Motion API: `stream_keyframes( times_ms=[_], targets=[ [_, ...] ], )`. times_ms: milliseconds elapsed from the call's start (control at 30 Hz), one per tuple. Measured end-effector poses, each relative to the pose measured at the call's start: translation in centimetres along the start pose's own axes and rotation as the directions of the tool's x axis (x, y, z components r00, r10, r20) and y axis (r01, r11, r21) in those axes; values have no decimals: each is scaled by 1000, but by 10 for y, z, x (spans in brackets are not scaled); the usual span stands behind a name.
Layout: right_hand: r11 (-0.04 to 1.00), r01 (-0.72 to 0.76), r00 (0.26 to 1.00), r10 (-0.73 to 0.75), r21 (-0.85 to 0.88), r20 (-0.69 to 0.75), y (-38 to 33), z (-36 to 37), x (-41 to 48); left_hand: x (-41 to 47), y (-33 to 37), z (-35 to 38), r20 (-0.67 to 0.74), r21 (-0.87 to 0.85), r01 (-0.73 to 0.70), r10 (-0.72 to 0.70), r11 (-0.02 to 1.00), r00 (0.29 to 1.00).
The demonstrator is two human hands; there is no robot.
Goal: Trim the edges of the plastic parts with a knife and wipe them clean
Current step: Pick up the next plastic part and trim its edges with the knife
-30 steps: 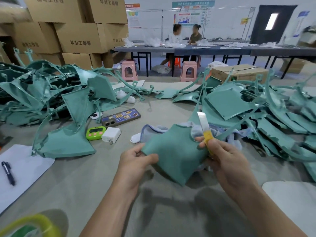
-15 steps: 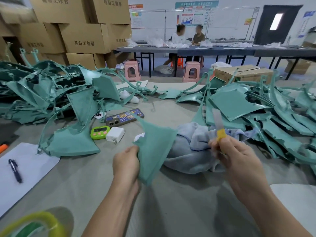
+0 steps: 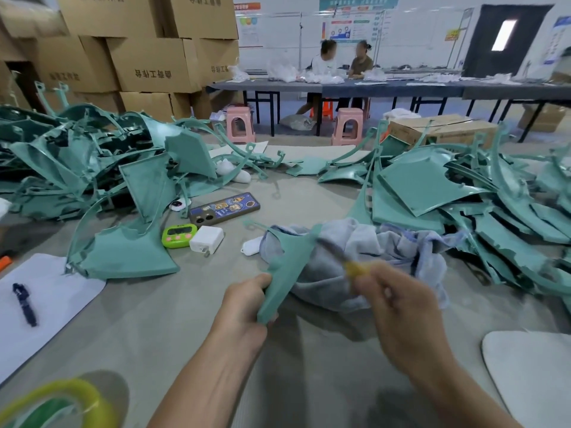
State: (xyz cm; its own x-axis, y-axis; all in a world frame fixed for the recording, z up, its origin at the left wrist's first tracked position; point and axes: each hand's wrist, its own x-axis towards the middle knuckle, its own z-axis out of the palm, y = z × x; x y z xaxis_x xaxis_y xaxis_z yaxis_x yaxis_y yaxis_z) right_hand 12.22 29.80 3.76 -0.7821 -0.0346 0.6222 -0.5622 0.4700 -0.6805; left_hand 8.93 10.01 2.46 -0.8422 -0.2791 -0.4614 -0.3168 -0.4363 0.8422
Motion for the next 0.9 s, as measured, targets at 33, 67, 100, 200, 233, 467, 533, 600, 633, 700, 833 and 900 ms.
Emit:
stream_keyframes(
  times_ms=[33,67,100,200,233,467,533,600,633,700,833,900],
  targets=[
    [995,103,988,-103,6,116,-5,4,-7,-2,2,0,38,-25,20,-20,999,999],
    [978,210,953,-208,16,218,-9,11,-13,-5,3,-1,83,-50,41,-37,998,996],
    [953,301,911,-292,15,291,-10,17,-19,-7,3,-1,131,-70,64,-54,996,990],
    [966,221,965,-198,-132,169,-5,24,-9,-13,5,-4,257,-127,178,-141,976,956],
    [991,63,998,-59,-118,34,-1,20,-2,-14,6,-5,297,-140,218,-169,966,940],
    [962,274,948,-272,9,163,-15,19,-15,-13,8,-6,364,-117,270,-211,956,907],
    [907,420,887,-402,-35,227,-15,30,-16,-13,5,-4,360,-76,246,-204,966,911],
    [969,205,979,-201,-135,46,-13,29,-6,-14,4,-4,377,-57,227,-189,972,906],
    [995,4,997,-12,-99,-78,-12,25,1,-15,4,-4,393,-59,228,-188,972,900],
    [966,-257,938,259,37,-231,-3,12,9,-13,4,-6,405,-51,206,-169,977,899],
    [1000,20,1000,-20,22,22,-19,10,-8,-14,2,-5,380,-5,148,-135,989,915],
    [983,179,972,-171,-36,159,-23,22,-17,-19,3,-3,375,37,129,-133,991,917]
  ],
)
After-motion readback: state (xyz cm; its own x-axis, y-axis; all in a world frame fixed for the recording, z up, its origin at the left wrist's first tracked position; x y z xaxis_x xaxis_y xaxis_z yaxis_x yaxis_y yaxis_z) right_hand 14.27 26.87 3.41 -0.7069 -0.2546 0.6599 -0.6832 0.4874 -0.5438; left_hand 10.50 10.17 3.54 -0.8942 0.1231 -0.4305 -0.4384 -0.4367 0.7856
